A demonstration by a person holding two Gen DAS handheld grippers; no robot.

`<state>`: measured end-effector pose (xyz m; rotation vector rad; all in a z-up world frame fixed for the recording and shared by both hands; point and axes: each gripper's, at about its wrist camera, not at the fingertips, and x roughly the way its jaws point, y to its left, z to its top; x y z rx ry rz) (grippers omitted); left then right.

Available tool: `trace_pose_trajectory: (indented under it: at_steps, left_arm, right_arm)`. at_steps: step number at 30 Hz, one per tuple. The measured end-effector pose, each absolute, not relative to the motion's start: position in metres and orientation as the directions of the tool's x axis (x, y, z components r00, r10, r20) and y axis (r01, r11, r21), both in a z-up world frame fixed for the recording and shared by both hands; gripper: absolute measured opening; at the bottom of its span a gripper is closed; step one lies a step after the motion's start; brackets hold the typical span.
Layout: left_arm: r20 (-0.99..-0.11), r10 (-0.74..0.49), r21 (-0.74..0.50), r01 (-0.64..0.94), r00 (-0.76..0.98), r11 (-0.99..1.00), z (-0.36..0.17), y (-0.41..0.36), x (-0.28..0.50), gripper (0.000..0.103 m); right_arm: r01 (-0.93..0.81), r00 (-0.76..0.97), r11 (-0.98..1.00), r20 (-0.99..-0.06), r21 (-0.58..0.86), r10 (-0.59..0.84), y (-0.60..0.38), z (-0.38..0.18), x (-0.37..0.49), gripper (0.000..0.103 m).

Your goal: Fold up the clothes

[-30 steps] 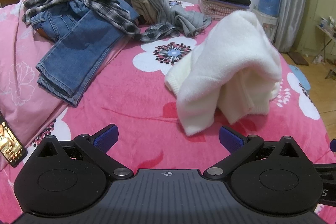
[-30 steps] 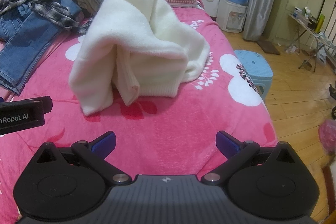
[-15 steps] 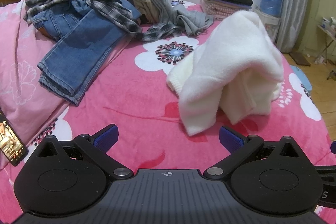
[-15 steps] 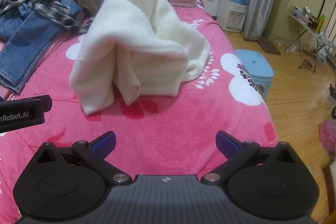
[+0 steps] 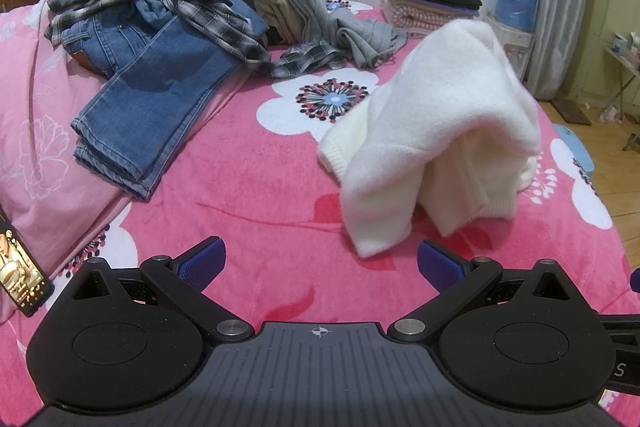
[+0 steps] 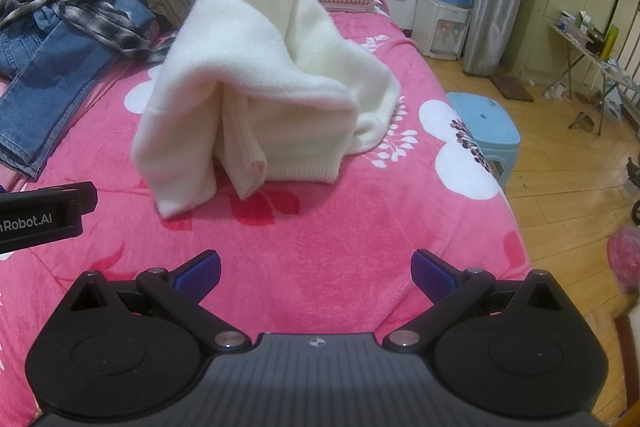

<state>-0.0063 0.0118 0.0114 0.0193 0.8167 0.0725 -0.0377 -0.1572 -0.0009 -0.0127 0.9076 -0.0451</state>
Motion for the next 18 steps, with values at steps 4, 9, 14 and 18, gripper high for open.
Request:
trace_pose_trajectory:
  at_steps: [4,9,14,18]
  left_arm:
    - [-0.728,0.072,0.046,-0.057,0.682,0.997,0.0116,0.0112,-0.0059,0.103]
    - [-0.731,0.065,0.036,-0.057,0.680,0.998,0.0117,0.0125,-0.0057,0.103]
    - [-0.728,0.056,0.029,-0.051,0.683,0.998,0.0120,0.0132,-0.0060,0.103]
    - [-0.708,0.026,0.003,-0.034,0.706,0.999,0.0147,0.0133,-0.0030,0.103]
  right_arm:
    - [0.034,0.616,0.999,-0.787,-0.031,-0.045,-0.1573,-0.0011,-0.0377,0.103]
    - [0.037,0.616,0.999,-0.786,-0.031,-0.047,-0.1581,-0.0009,-0.0380,0.103]
    - [0.038,0.617,0.999,-0.785,-0.031,-0.048,-0.1585,-0.0008,-0.0386,0.103]
    - [0.037,0.621,0.999,-0.782,-0.031,-0.047,-0.1598,0.0002,-0.0390,0.103]
